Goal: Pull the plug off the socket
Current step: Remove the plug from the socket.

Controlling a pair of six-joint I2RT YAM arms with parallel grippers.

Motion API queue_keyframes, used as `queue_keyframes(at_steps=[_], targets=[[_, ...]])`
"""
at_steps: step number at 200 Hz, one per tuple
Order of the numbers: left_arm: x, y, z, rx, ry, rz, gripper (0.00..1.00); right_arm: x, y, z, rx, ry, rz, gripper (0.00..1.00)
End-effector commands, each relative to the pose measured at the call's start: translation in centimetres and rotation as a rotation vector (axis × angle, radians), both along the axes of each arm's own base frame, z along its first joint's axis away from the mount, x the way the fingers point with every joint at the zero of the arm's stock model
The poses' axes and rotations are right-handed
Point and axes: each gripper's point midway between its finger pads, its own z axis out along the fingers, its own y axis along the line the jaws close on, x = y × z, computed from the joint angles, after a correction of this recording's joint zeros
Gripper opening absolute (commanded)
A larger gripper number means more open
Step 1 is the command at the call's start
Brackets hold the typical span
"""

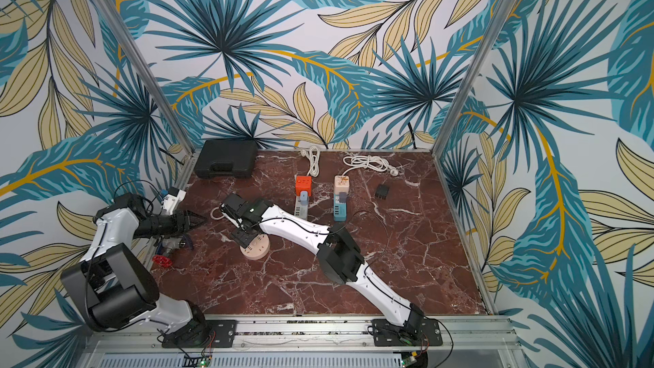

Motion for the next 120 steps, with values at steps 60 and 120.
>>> queue_keyframes(at_steps=[60,120], targets=[[-0.1,-0.5,-1.8,-0.075,0.056,-0.083,0.51,2.0,1.0,2.1,0.114,-0.068,-0.154,0.32],[-1.0,-3.5,-4.1,-0.043,0.164,-0.249,0.44,4.4,0.8,3.1,0.189,-0.135,-0.362,0.23]])
